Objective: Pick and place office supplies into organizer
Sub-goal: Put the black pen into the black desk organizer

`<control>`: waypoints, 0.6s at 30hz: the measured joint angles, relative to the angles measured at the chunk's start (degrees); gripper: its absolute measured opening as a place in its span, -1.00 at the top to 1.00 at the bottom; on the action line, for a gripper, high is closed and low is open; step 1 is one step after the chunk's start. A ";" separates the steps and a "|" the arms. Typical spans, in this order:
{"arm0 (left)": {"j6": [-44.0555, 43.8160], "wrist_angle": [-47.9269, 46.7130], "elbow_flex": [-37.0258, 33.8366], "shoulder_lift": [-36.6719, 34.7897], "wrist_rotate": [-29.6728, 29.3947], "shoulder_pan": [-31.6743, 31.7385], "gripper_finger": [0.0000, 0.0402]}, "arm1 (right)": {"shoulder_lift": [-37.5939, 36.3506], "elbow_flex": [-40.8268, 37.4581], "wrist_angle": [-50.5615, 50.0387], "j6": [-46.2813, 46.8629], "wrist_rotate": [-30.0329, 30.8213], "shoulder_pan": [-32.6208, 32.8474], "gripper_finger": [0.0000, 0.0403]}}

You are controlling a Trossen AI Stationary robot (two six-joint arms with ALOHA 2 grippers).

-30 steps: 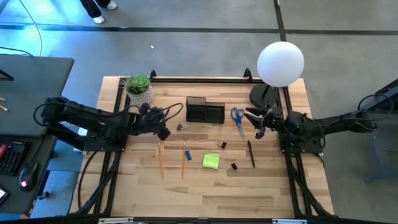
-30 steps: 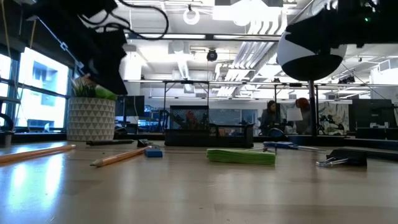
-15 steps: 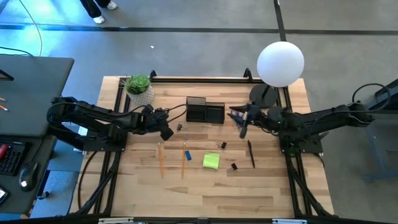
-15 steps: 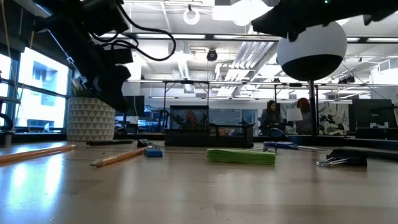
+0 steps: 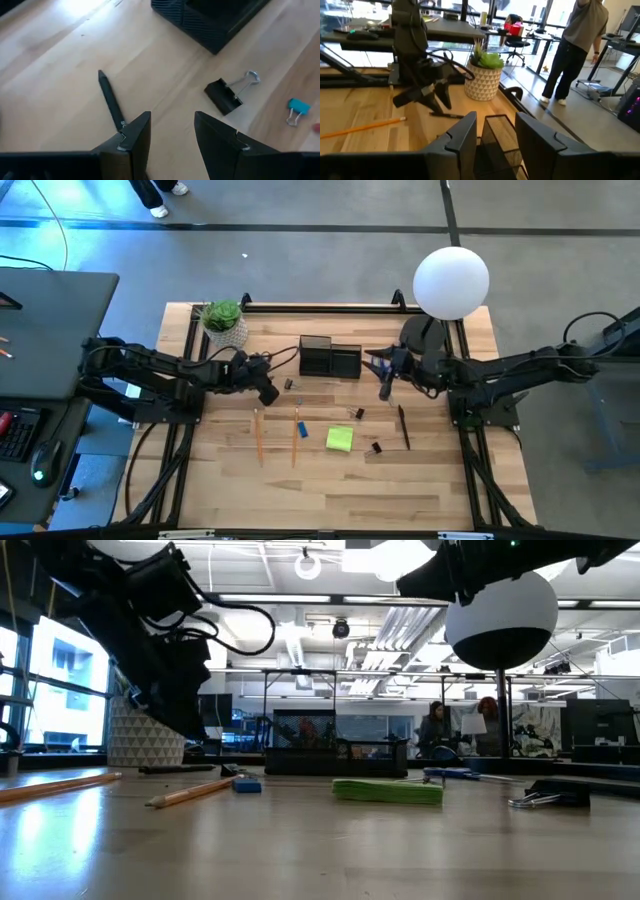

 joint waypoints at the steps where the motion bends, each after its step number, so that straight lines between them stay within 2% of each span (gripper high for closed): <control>1: -0.43 0.07 -0.32 0.08 -0.31 0.24 0.29 | 0.00 0.00 0.33 0.00 0.00 0.00 0.36; 9: -2.57 -3.43 -0.43 1.56 -4.11 0.53 0.29 | 0.00 -0.04 0.96 0.32 -0.07 0.00 0.36; 18: -3.80 -4.60 -0.47 5.25 -0.34 3.83 0.29 | 0.00 -0.07 0.70 1.77 -0.43 0.00 0.36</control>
